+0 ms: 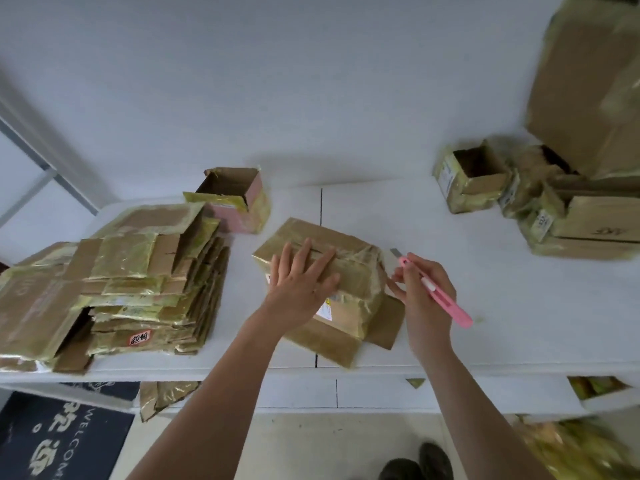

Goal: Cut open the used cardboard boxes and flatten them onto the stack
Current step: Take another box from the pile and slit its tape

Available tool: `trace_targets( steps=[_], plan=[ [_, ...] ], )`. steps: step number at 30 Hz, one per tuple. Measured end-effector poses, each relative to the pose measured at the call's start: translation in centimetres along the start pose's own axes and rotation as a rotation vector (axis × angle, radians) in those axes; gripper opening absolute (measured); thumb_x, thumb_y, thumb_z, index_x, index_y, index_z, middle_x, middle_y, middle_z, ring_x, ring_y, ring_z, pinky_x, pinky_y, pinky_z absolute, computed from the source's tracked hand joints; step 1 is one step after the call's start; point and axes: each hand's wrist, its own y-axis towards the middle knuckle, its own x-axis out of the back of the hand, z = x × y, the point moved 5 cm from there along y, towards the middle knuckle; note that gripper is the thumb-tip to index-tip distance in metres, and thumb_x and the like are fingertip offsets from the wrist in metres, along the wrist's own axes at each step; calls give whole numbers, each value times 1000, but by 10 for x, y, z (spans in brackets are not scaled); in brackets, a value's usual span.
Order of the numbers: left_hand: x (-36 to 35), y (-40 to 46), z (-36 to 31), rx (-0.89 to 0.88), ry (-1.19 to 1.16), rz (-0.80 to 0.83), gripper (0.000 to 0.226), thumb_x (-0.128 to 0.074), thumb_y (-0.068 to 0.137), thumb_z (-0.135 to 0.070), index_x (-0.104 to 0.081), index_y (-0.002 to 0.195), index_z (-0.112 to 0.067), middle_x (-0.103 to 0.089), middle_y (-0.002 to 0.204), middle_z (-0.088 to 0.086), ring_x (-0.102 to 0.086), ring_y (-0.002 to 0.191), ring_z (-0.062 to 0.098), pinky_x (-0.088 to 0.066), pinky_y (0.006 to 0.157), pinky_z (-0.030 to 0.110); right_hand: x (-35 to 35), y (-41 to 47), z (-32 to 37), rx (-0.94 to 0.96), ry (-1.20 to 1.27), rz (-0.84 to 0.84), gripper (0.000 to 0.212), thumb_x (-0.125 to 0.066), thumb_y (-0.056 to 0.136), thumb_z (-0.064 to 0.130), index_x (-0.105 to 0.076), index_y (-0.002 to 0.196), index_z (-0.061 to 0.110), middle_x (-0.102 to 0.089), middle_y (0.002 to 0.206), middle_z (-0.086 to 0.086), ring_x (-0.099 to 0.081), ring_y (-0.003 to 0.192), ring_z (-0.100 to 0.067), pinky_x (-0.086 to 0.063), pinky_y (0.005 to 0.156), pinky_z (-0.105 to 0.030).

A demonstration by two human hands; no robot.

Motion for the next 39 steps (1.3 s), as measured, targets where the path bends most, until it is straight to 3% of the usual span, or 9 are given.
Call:
trace_targets(
  steps=[4, 8, 15, 20, 26, 30, 35, 39],
  plan=[
    [-11, -1, 16, 5, -82, 71, 66, -24, 84, -78, -6, 145, -61, 14, 161, -13, 25, 146, 16, 25, 109, 35, -2, -8, -8, 53, -48, -31, 6, -64, 95, 11, -61, 89, 11, -64, 78, -9, -64, 75, -23, -56, 79, -60],
    [-11, 0, 16, 3, -97, 115, 75, -21, 73, -87, -1, 142, -66, 19, 159, -18, 31, 143, 13, 28, 106, 33, -13, -13, -9, 112, -129, -38, 13, -63, 95, 8, -59, 83, 12, -65, 75, -3, -64, 73, -20, -55, 71, -47],
    [-10, 0, 14, 5, -99, 123, 80, -17, 71, -87, -3, 145, -61, 19, 159, -17, 31, 143, 14, 26, 110, 37, -19, -8, -12, 185, -222, -43, 12, -61, 96, 7, -58, 84, 7, -64, 71, 11, -58, 63, -4, -47, 58, -20],
    [-10, 0, 13, 14, -75, 126, 81, -15, 72, -84, -4, 148, -57, 17, 160, -14, 30, 144, 15, 25, 111, 38, -21, -7, -14, 177, -232, -2, 13, -60, 94, 2, -57, 82, 1, -62, 68, -4, -57, 62, -15, -46, 56, -26],
    [-11, 4, 12, 18, -54, 121, 81, -13, 72, -83, -3, 148, -57, 17, 161, -14, 29, 144, 16, 26, 109, 36, -17, -12, -15, 140, -201, 97, 18, -60, 90, 1, -53, 74, 2, -56, 59, 3, -50, 55, -14, -40, 51, -22],
    [-10, 2, 13, 14, -44, 121, 81, -13, 72, -82, -2, 148, -56, 18, 161, -13, 29, 144, 17, 26, 109, 37, -11, -18, -15, 91, -148, 117, 17, -59, 85, 10, -53, 75, -1, -55, 61, -1, -48, 59, -22, -40, 55, -36],
    [-9, 0, 13, -2, -37, 115, 78, -15, 75, -80, -3, 148, -55, 18, 161, -12, 29, 144, 18, 25, 110, 37, -8, -23, -16, 44, -149, 119, 20, -57, 90, -10, -53, 74, 2, -56, 61, 4, -49, 59, -22, -39, 57, -39],
    [-8, 0, 13, -5, -39, 109, 79, -15, 75, -80, -3, 148, -55, 18, 161, -11, 28, 144, 17, 26, 109, 36, -7, -39, -14, 84, -172, 112, 18, -57, 90, -11, -53, 76, -2, -59, 68, -19, -58, 66, -46, -47, 56, -54]
  ],
)
